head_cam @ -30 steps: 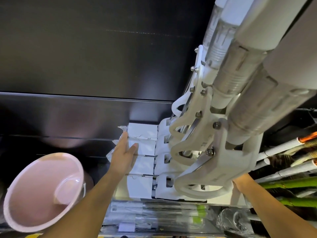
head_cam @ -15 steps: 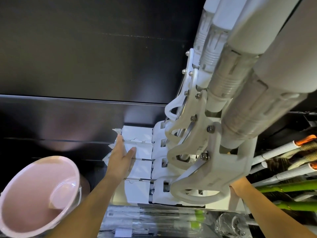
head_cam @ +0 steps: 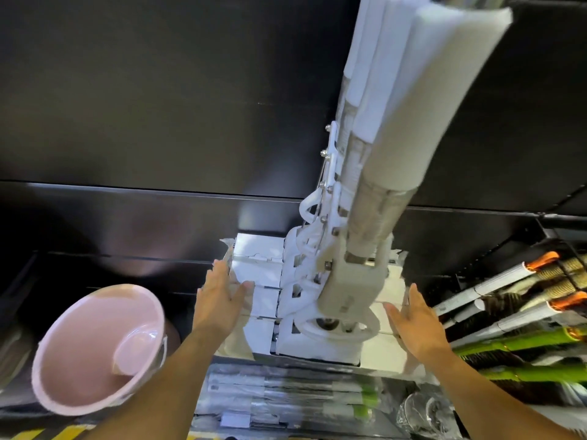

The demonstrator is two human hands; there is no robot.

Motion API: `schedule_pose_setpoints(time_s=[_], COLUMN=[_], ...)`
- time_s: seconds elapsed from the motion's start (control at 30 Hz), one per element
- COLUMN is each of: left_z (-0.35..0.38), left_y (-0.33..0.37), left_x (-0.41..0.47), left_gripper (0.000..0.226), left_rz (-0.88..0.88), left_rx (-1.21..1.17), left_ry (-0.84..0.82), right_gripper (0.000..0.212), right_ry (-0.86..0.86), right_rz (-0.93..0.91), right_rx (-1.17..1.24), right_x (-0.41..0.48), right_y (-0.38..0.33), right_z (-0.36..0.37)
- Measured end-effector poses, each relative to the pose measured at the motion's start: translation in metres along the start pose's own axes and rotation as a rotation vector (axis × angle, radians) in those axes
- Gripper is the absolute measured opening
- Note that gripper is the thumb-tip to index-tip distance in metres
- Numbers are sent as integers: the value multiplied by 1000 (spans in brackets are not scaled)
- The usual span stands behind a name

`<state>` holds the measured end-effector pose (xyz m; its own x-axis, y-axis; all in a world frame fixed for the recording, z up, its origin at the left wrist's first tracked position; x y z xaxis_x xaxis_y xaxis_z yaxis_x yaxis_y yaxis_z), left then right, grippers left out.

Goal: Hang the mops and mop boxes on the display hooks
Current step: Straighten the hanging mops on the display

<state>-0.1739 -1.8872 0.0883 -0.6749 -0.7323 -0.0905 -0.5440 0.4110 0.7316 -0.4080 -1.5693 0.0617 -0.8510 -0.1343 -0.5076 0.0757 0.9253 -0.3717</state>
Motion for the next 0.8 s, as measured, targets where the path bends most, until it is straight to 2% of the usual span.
schedule_pose_setpoints(time_s=[0.07,0.17,0.27,0.37,0.47,0.53,0.67,0.8], left_z=[-5,-7,1,16,27,30,30,35], left_y=[7,12,17,14,5,4,0,-10], left_x=[-13,-30,-48,-61,-74,-83,-104,-125], left_gripper=[30,41,58,46,58,64,68,69], left_rz=[45,46,24,-4,-58,-41,24,81], left_rx=[99,208,302,375,456,490,588,632], left_ry=[33,24,-75,-235,-376,-372,-318,-297], right_gripper=[79,76,71,74,59,54,53,57], right_ry=[11,9,-70,-129,-61,-14,100,220], right_rz=[-39,-73,-89,-95,-136,-180,-259,-371], right_rx=[-51,-121,-158,-149,-110,-157,-67,-229], right_x=[-9,-27,-42,-48,-57,-65,-76,-90], right_y=[6,5,9,22,27,30,45,53], right_z=[0,-2,2,10,9,12,13,20])
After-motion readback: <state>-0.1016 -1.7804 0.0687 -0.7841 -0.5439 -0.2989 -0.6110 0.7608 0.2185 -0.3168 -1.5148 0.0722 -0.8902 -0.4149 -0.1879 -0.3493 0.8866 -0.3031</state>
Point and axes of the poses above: each hand's wrist, its own x-axis towards the middle knuckle, its own z-axis out of the palm, y = z × x, the point moved 7 cm from there along x, towards the middle knuckle, and after that the axes turned 9 degrees about z, right-handed, at the moved point
